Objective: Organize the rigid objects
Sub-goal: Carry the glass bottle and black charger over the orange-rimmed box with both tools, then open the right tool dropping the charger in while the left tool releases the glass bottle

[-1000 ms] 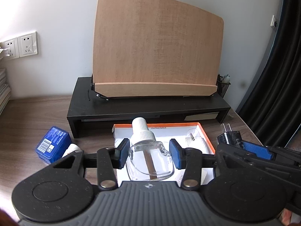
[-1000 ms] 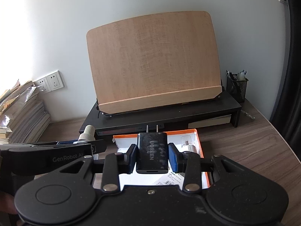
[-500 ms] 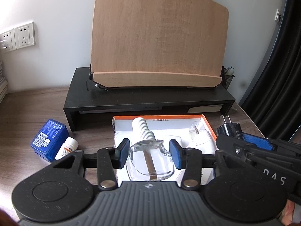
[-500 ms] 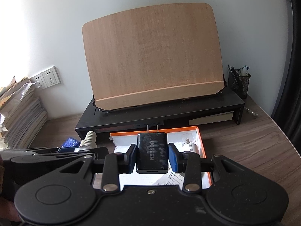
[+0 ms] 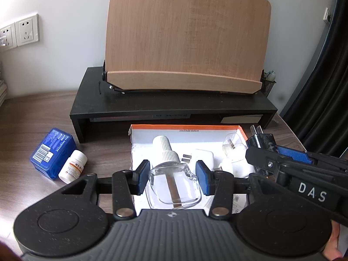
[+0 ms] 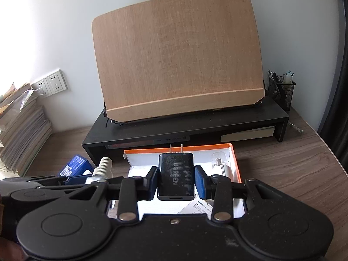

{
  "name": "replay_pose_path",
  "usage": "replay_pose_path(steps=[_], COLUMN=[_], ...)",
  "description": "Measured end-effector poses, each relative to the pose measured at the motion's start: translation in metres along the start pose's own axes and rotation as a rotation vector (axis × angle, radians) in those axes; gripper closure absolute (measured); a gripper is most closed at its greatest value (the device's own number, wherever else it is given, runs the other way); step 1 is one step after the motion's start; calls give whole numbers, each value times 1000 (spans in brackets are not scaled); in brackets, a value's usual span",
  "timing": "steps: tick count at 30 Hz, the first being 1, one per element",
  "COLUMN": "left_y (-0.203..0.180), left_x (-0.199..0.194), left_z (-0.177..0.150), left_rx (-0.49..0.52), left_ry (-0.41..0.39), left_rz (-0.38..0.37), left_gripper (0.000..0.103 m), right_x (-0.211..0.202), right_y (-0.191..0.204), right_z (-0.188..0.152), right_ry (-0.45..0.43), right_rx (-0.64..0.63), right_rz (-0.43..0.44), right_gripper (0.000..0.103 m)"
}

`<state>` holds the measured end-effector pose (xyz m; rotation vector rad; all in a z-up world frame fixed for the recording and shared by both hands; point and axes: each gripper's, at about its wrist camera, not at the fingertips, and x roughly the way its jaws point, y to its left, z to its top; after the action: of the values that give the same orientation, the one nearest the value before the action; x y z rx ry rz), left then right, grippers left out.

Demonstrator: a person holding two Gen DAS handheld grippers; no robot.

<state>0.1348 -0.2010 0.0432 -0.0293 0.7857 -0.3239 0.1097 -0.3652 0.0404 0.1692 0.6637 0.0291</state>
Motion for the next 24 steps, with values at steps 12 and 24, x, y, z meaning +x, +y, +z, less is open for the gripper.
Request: replay_pose_path(steps=[12,24], left_y=[-6,-16], left_x=[17,33], left_z=[-1,-2], left_rx=[-7,-3], left_ry=[31,56], left_rz=[-7,-6], left_gripper=[56,56], right_x=[18,37], right_y=[-11,-22], right_z=[2,7], right_ry=[25,47], right_rx=[-5,-18], right_rz=[-10,-6], right_gripper=[59,59])
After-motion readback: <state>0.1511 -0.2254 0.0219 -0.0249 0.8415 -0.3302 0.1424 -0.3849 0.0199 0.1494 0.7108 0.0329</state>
